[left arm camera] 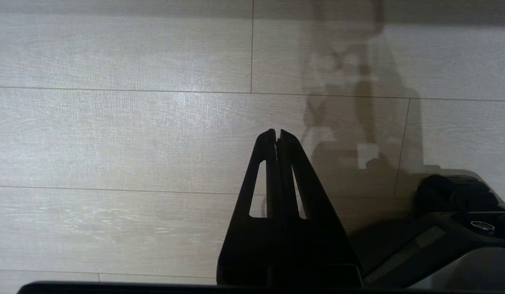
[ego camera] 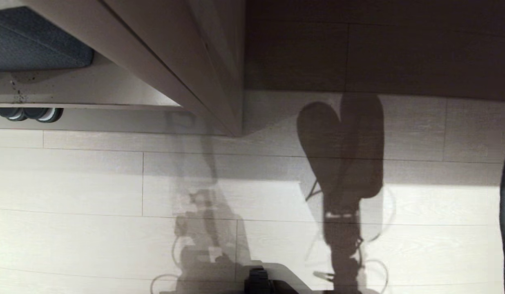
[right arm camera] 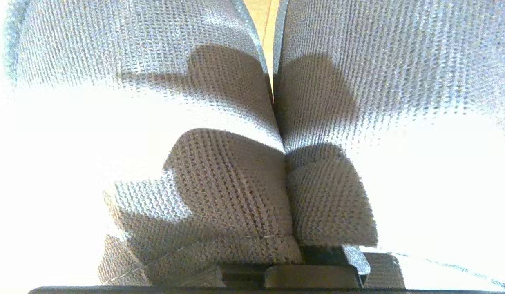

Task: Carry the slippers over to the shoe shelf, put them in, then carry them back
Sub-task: Place the slippers into the shoe cabinet

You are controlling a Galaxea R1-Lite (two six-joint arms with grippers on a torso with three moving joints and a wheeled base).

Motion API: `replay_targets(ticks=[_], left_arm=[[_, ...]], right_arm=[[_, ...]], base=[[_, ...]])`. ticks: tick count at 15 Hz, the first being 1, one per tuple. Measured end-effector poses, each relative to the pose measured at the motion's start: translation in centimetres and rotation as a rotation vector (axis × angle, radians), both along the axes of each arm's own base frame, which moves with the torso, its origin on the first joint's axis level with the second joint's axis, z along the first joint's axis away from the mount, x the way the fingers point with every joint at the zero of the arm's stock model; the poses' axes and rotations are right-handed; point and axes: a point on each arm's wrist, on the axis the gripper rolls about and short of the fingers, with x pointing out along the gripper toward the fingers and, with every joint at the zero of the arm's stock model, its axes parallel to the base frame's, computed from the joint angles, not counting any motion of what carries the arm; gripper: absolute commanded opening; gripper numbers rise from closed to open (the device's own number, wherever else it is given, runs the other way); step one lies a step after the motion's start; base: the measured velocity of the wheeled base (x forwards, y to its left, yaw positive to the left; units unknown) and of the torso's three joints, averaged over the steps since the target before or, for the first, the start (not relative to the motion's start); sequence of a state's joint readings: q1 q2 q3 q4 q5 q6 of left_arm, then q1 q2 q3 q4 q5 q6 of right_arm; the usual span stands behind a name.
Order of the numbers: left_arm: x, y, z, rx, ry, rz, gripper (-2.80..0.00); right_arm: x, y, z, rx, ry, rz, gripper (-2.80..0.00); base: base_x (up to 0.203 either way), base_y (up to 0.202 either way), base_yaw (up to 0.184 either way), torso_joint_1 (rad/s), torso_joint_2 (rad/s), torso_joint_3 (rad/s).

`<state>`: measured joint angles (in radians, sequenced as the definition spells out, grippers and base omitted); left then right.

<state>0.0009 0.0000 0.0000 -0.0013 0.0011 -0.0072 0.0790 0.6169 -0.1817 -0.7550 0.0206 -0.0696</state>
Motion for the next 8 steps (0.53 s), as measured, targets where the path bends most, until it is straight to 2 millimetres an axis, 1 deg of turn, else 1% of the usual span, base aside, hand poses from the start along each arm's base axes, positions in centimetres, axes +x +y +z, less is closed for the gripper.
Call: replay_targets(ticks=[2, 4, 6, 8], left_arm=[[0.0, 0.0, 0.0, 0.0, 0.0, 0.0, -2.8], [0.0, 0.0, 0.0, 0.0, 0.0, 0.001, -2.8], [0.0, 0.0, 0.0, 0.0, 0.0, 0.0, -2.8], [0.0, 0.0, 0.0, 0.0, 0.0, 0.001, -2.8]], right_arm=[[-2.4, -0.2, -1.4, 0.002, 0.034, -0.012, -2.8], [-4.0, -0.3, -3.0, 0.002, 0.056, -0.022, -2.8], [-4.7, -0.3, -4.6, 0.003, 0.056, -0.032, -2.8], [-4.9, -0.3, -6.3, 0.0, 0.092, -0.042, -2.8]], base=[[0.0, 0.0, 0.0, 0.0, 0.0, 0.0], [0.0, 0.0, 0.0, 0.0, 0.0, 0.0], [0.0, 0.0, 0.0, 0.0, 0.0, 0.0], [0.0, 0.0, 0.0, 0.0, 0.0, 0.0]])
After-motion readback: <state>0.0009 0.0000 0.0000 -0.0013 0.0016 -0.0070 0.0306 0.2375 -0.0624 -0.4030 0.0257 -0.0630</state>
